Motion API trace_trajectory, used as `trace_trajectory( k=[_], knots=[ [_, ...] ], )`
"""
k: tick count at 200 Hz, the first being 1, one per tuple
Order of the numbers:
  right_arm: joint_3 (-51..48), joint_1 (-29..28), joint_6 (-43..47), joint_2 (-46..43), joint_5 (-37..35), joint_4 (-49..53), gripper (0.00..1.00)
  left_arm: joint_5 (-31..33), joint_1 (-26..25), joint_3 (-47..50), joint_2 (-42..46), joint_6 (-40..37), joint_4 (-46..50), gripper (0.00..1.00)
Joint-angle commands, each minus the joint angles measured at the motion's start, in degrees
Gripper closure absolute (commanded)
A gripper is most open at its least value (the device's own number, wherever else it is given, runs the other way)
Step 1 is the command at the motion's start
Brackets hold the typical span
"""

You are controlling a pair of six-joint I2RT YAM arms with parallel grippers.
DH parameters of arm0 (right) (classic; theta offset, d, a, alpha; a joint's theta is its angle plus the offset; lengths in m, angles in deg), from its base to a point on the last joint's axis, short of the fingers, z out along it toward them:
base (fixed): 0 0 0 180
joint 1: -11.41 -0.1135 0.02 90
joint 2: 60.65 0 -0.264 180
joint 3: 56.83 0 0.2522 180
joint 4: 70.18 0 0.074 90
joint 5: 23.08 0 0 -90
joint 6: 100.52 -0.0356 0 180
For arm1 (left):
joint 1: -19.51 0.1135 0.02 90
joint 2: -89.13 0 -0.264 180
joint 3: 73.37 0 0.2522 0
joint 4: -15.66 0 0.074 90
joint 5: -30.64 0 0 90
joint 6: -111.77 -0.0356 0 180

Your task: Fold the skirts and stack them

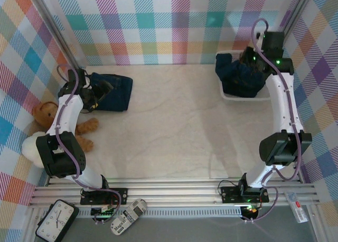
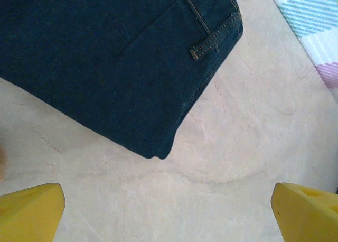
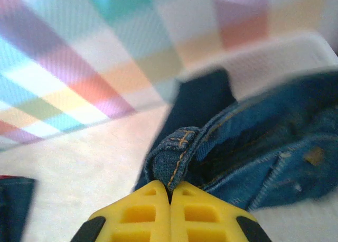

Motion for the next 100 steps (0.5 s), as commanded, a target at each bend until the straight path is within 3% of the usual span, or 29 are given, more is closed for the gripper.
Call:
trace_trajectory(
  k=[1,59,100],
  knots=[
    [10.74,-4.86,0.73,1.02,6.02,-4.83,1.00,2.93,-1.96,-2.55,-0.12,-2.56,1.49,0.00],
    [32.61,-15.50,-1.17,9.01,16.16,-4.42,1.00,2.84,-3.26,-4.37,-0.48,-3.29,2.26,0.00],
    [33.74,-16.47,-3.93,8.48,20.84,-6.49,1.00,0.90,-3.61,-6.02,-0.84,-2.99,2.76,0.00]
  ],
)
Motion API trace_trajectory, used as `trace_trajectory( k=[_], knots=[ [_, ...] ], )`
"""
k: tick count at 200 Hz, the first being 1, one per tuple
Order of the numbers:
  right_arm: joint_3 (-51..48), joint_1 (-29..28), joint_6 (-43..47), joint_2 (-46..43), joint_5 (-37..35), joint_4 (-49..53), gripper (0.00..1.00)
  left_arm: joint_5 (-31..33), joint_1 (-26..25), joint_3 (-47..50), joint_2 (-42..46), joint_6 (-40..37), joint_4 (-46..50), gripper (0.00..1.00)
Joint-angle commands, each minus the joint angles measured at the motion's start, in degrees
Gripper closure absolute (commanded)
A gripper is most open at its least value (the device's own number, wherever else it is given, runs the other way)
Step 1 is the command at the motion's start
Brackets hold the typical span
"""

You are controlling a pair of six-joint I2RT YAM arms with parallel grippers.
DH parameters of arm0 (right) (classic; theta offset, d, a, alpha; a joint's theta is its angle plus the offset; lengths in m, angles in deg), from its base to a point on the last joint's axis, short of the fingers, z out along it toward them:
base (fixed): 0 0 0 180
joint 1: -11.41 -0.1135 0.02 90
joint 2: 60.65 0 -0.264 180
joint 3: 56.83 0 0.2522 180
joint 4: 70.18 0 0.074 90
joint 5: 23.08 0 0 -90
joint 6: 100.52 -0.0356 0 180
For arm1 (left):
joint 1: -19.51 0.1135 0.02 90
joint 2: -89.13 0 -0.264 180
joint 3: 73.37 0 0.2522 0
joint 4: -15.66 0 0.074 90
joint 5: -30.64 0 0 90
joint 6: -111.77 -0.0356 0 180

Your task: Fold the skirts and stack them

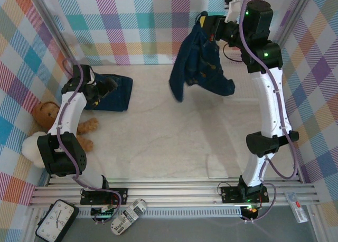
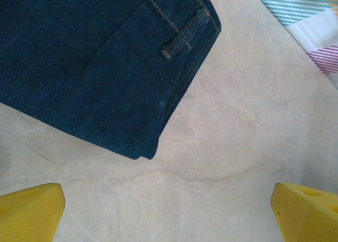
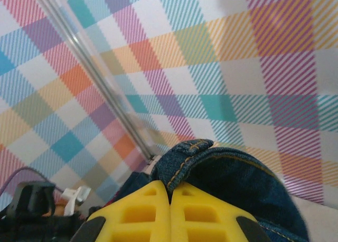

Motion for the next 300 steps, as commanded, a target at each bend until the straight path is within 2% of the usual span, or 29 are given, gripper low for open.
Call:
trace_trajectory(
  k=[1,32,56,77,102,117,136,156,187,200,213,221,244,265,300],
  knots=[
    [2.20,-0.10,-2.12,-0.87,4.64,-5.12,1.00,-1.44,-0.64,-2.24,-0.53,-0.81,1.07,0.00],
    [-4.86,-0.07,-1.54,-3.77,3.28,-6.58,1.00,-4.21,-3.67,-2.09,0.94,-2.93,-0.89,0.00],
    [-10.30,-0.09,-2.52,-4.69,5.27,-7.60,1.00,-4.42,-7.60,-2.35,2.90,-6.22,-1.22,0.00],
    [-15.55,-0.13,-3.62,-5.17,5.55,-7.23,1.00,-4.94,-12.38,-1.50,4.64,-8.86,-1.99,0.00],
    [-22.57,-0.10,-3.94,-7.02,1.92,-8.33,1.00,-9.92,-19.51,2.45,7.02,-12.72,-4.98,0.00],
    [-24.34,-0.12,-4.02,-7.59,0.12,-8.30,1.00,-8.29,-25.06,6.57,8.59,-12.79,-9.05,0.04],
    [-24.73,-0.10,-4.64,-7.30,-0.37,-7.84,1.00,-1.89,-33.01,11.57,10.24,-11.63,-14.86,0.08],
    [-24.62,-0.11,-5.90,-6.57,0.28,-7.79,1.00,5.09,-41.12,12.00,7.76,-9.80,-16.79,0.08],
    [-24.71,-0.10,-6.91,-5.63,1.48,-7.83,1.00,4.27,-47.41,8.12,-1.60,-3.29,-21.24,0.04],
    [-25.14,-0.10,-7.29,-5.73,1.80,-7.91,1.00,9.23,-49.93,4.40,-5.47,-2.03,-22.53,0.04],
    [-25.96,-0.15,-7.37,-6.05,2.16,-8.07,1.00,19.14,-51.15,-0.28,-9.74,1.63,-17.76,0.04],
    [-26.63,-0.10,-7.31,-6.40,2.14,-8.30,1.00,22.27,-51.11,-2.43,-12.54,3.89,-16.44,0.04],
    [-28.74,-0.14,-7.03,-7.20,1.65,-9.07,1.00,19.08,-51.27,-7.67,-19.17,2.40,-18.36,0.04],
    [-29.41,-0.09,-6.94,-7.25,2.00,-9.02,1.00,20.92,-51.85,-12.91,-23.55,2.53,-16.48,0.05],
    [-31.23,-0.11,-7.32,-7.02,2.18,-9.67,1.00,24.40,-52.65,-15.02,-25.99,3.67,-17.99,0.00]
  ],
)
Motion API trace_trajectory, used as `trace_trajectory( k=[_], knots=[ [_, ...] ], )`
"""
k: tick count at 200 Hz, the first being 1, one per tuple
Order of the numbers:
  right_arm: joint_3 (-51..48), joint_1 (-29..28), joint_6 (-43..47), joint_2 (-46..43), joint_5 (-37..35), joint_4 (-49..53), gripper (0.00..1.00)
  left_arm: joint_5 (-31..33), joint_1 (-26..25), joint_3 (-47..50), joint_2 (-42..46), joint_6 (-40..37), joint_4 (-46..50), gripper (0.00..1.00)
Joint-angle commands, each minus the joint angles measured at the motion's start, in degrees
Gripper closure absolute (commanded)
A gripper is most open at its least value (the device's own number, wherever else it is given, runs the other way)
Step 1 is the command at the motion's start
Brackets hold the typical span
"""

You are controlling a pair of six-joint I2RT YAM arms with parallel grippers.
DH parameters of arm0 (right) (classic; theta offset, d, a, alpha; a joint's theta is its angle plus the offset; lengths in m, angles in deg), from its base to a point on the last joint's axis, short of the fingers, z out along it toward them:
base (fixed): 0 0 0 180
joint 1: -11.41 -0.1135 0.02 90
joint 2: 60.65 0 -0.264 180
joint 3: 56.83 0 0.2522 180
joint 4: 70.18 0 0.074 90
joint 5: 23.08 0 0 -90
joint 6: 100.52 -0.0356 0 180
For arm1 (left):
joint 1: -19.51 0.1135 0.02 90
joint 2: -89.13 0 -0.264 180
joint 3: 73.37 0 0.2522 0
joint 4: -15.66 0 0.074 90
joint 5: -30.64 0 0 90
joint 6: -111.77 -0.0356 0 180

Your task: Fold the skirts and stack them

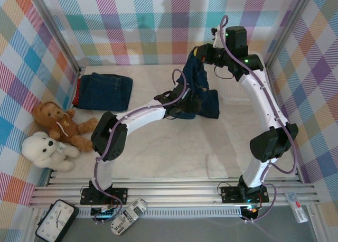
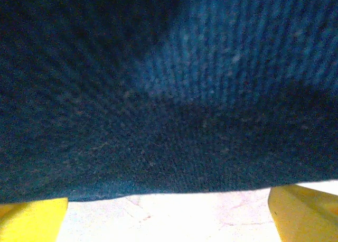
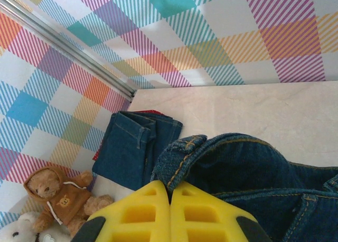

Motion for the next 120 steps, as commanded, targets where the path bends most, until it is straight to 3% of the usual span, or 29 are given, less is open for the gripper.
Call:
trace_trajectory(
  k=[1,20,36,49,71,85,120],
  knots=[
    [-0.68,-0.13,-0.53,-2.36,1.65,-3.33,1.00,4.62,-1.48,-3.08,-1.31,1.58,0.21,0.00],
    [-0.80,-0.15,-1.02,-1.81,2.09,-3.49,1.00,10.24,-2.41,-3.17,-1.98,2.56,0.17,0.01],
    [-0.92,-0.12,-1.34,-1.84,1.56,-3.60,1.00,13.71,-2.69,-2.84,-2.16,3.58,0.32,0.13],
    [-1.18,-0.11,-1.16,-2.57,0.47,-3.57,1.00,17.17,-2.56,-2.47,-1.83,4.82,1.80,0.39],
    [-2.85,0.03,0.19,-5.49,-2.74,-3.81,1.00,17.74,-1.04,2.60,2.37,5.68,0.30,0.67],
    [-4.53,0.06,0.88,-8.16,-4.45,-4.41,1.00,16.70,0.53,7.93,6.96,6.17,-1.85,1.00],
    [-7.89,0.05,-0.56,-13.51,-5.42,-7.70,1.00,14.59,5.62,14.28,17.94,5.94,-1.27,1.00]
  ],
)
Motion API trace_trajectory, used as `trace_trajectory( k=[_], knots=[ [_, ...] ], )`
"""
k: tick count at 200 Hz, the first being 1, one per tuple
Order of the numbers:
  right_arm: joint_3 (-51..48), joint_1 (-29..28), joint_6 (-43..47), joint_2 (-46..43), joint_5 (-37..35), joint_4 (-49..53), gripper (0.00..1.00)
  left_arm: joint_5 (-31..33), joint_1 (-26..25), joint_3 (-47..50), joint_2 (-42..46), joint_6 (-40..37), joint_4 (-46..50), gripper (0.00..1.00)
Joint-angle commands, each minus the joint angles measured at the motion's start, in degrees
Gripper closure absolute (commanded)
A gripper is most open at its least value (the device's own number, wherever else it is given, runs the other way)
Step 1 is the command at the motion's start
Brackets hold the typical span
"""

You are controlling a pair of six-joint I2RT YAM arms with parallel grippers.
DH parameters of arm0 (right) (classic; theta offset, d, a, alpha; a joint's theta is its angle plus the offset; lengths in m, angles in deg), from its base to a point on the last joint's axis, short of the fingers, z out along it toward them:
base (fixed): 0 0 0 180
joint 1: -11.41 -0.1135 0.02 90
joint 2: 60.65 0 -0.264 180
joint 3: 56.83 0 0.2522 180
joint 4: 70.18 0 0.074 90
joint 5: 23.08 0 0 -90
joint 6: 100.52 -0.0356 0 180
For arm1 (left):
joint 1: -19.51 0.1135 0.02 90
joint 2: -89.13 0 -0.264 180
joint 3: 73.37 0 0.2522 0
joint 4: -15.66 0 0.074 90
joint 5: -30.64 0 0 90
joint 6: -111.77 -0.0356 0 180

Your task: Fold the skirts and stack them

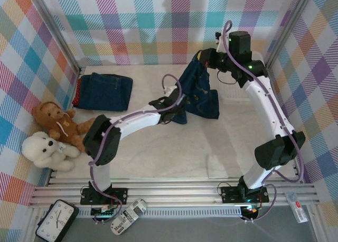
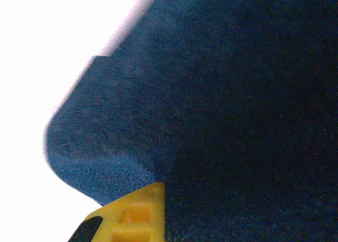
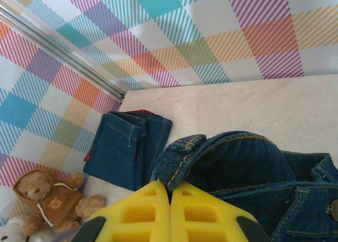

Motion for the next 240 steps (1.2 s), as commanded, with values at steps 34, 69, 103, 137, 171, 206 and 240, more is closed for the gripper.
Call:
trace_trajectory(
  k=[34,69,103,137,171,206,240],
  knots=[
    [-1.65,0.02,-5.27,-10.06,3.03,-12.09,1.00,-0.85,6.89,3.14,20.07,-8.30,-0.55,1.00],
    [-2.87,-0.64,-13.81,-13.40,11.55,-19.46,1.00,-4.39,7.20,-9.37,23.49,-21.89,5.09,1.00],
    [-5.75,-2.40,-16.59,-18.71,11.37,-22.68,1.00,-9.45,7.21,-22.84,24.63,-27.28,14.71,1.00],
    [-14.15,-2.45,-14.05,-28.20,4.06,-22.78,1.00,-15.81,7.34,-25.29,28.40,-27.00,21.21,1.00],
    [-22.46,-2.43,-9.83,-32.80,-7.95,-18.82,1.00,-21.96,10.23,-28.41,23.82,-25.39,28.00,1.00],
    [-26.28,-0.89,-6.60,-21.39,-18.80,-15.64,1.00,-37.01,20.73,-37.67,4.22,-25.96,34.10,1.00],
    [-12.20,2.05,-5.37,4.33,-14.80,-4.74,0.53,-29.83,23.80,-79.39,-29.74,-27.45,56.92,0.12]
  ],
)
